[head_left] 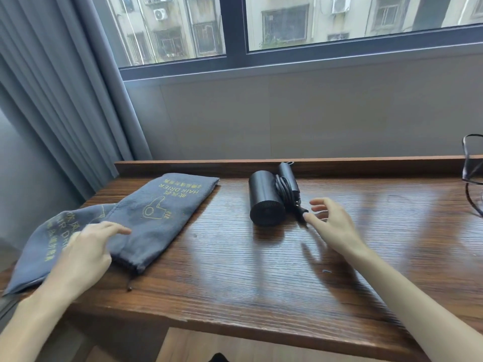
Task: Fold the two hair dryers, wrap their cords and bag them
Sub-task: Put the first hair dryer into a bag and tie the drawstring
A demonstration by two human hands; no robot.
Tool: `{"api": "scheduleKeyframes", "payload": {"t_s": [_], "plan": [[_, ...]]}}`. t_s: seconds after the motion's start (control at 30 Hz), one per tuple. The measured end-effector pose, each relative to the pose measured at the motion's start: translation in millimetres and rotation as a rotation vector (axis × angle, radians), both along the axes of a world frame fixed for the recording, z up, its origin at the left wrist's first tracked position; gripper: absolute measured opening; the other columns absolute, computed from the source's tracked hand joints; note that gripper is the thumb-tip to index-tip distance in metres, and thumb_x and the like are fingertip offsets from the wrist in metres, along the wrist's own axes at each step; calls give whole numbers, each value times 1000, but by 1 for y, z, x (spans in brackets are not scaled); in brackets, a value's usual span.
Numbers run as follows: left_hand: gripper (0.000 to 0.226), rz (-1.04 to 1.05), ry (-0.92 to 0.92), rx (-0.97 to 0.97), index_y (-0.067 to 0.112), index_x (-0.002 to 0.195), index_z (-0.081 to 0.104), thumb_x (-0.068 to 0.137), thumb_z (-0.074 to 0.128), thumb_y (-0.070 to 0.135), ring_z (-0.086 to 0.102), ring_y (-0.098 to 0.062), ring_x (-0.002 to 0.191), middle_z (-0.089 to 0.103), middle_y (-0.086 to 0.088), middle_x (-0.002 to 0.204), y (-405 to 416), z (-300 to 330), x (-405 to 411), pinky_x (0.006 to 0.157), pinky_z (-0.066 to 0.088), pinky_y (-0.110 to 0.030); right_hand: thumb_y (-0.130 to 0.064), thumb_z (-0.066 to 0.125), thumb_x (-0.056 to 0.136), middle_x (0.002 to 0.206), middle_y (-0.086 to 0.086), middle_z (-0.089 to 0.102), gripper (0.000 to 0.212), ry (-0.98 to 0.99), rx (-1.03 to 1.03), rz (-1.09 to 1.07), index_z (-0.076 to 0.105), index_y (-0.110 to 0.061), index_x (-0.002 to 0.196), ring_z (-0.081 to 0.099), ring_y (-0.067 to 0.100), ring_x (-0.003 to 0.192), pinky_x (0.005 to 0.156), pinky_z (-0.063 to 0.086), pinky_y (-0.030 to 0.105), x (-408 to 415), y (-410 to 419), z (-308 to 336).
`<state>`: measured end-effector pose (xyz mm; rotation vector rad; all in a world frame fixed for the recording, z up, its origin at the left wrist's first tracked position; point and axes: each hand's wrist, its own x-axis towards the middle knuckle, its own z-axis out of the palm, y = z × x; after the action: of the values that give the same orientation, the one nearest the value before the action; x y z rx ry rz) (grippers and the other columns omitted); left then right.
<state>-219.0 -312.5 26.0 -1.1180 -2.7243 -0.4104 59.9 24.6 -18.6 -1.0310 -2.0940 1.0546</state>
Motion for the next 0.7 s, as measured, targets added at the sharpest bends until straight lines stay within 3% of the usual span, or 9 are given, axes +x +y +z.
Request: {"api": "scheduleKeyframes", "payload": {"t_s": [0.1, 0.17, 0.3, 0.4, 0.47, 0.6, 0.7], "plan": [[80, -78, -23, -206, 26, 116, 68, 53, 56, -20, 54, -24, 123, 63, 4, 127, -25, -9, -24, 105, 41, -44, -23, 65, 88, 111, 6, 61, 31, -32, 5, 7, 58, -14, 117, 60, 17, 93, 89, 49, 37, 0, -2, 0], [70, -109, -49, -214, 23, 119, 68, 59, 66, -13, 58, -21, 121, 63, 6, 126, -26, -14, -26, 104, 43, -41, -24, 65, 88, 110, 6, 61, 31, -39, 2, 11, 58, -15, 117, 60, 18, 94, 90, 50, 39, -1, -3, 2], [32, -153, 13, -86, 24, 95, 76, 71, 80, 3, 70, -19, 93, 70, 16, 98, -18, -16, -26, 80, 55, -38, -22, 65, 87, 109, 5, 62, 31, -40, -8, 16, 59, -15, 116, 60, 18, 93, 87, 49, 36, -3, -4, 3], [23, -132, 76, 59, 24, 90, 76, 78, 77, 5, 69, -23, 80, 67, 16, 83, -4, -2, -16, 68, 52, -37, -21, 65, 86, 107, 5, 62, 31, -40, -11, 16, 59, -14, 116, 60, 18, 93, 86, 48, 34, -2, -5, 4], [19, -129, 127, 156, 20, 92, 76, 80, 75, 6, 69, -25, 77, 69, 8, 80, 15, 14, -4, 69, 52, -39, -21, 65, 87, 107, 4, 62, 31, -42, -13, 16, 59, -13, 116, 60, 18, 94, 85, 47, 33, -2, -5, 4], [15, -187, 216, 282, 18, 97, 75, 84, 70, 13, 70, -28, 90, 76, -2, 96, 68, 39, 19, 76, 55, -44, -23, 66, 87, 113, 8, 62, 39, -53, -27, 15, 55, -13, 122, 60, 19, 94, 85, 48, 33, -5, -7, 6], [15, -127, 130, 336, 19, 98, 75, 86, 66, 17, 70, -29, 88, 76, -4, 91, 107, 44, 30, 78, 54, -40, -39, 69, 82, 130, 10, 51, 68, -89, 8, -4, 41, -13, 139, 55, 21, 109, 96, 46, 38, -10, -15, 7]]}}
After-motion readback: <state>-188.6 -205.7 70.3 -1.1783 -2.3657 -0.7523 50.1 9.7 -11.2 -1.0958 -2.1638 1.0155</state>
